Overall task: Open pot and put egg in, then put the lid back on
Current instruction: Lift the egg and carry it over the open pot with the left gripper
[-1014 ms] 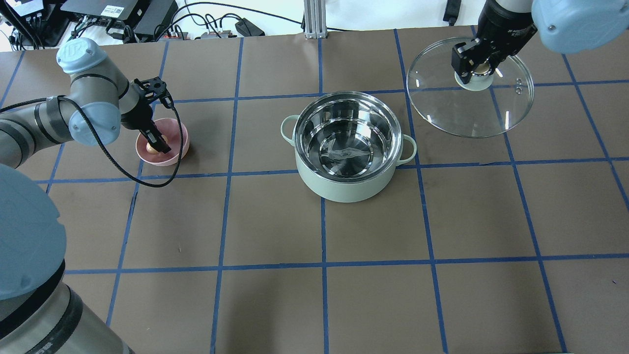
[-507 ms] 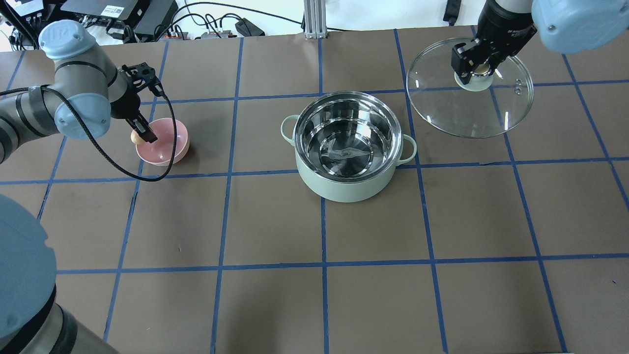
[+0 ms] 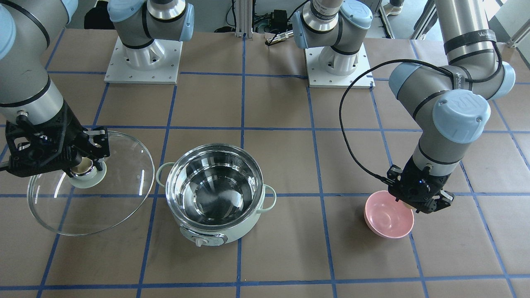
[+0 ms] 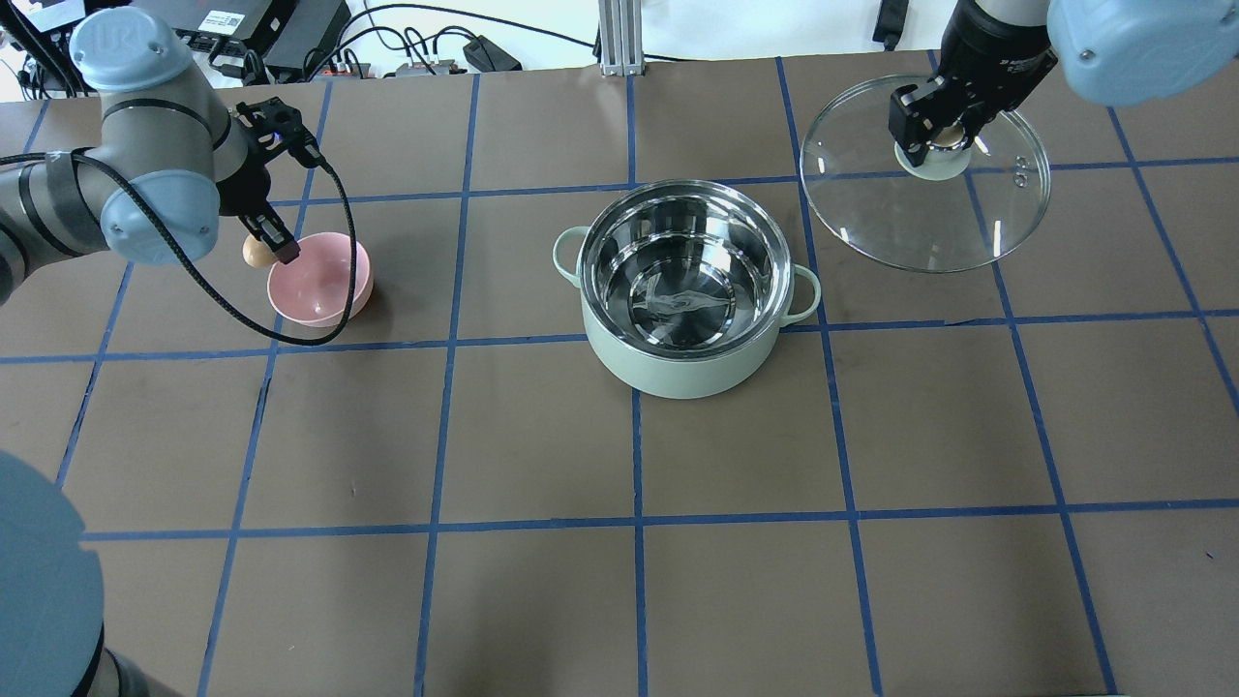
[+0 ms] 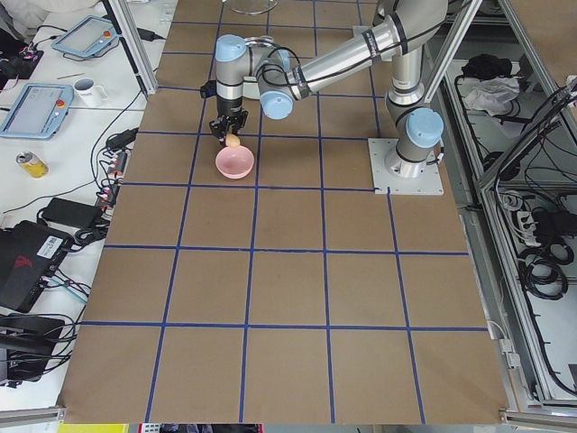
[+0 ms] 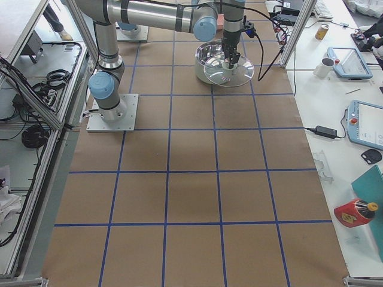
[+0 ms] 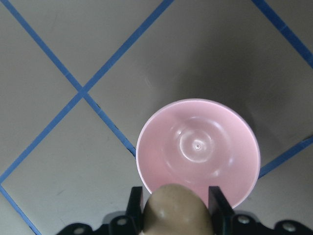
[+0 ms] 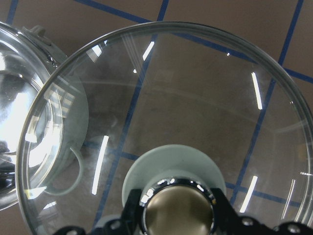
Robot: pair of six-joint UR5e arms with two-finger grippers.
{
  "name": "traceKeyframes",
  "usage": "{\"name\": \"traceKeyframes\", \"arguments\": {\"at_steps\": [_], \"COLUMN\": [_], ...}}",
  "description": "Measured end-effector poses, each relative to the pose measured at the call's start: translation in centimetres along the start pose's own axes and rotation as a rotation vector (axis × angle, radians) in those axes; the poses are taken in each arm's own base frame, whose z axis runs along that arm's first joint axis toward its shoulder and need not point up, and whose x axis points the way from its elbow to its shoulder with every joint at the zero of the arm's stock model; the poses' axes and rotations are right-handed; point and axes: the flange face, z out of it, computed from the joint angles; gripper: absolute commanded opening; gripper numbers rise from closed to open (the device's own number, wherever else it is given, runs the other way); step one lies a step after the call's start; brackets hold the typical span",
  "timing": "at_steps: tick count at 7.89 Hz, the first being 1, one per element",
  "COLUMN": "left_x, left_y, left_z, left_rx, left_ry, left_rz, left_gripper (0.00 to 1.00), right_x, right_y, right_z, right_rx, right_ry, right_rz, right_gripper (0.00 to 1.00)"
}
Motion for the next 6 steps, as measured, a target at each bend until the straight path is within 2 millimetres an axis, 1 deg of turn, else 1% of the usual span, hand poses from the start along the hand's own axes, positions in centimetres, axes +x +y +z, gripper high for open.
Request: {"name": "traceKeyframes", "arguments": {"at_steps": [1, 4, 6], "left_x": [0.7, 3.7, 5.7], "left_y": [-0.5, -3.3, -5.0], "left_z": [-1.0, -5.0, -8.1], "left_rx": [0.01, 0.066, 0.094], "left_ry": [-0.009, -0.031, 0.041], "left_rz": [-0.045, -0.156, -0.297], "left_gripper": [0.0, 0.0, 0.0], "right_x": [0.0, 0.0, 0.0], "right_y": [0.0, 0.0, 0.0], "right_z": [0.0, 0.1, 0.1], "right_rx": [-0.001, -0.002, -0.002], "right_ry": [0.0, -0.001, 0.0], "right_rz": [0.0, 0.0, 0.0], "right_gripper": [0.0, 0.0, 0.0]}}
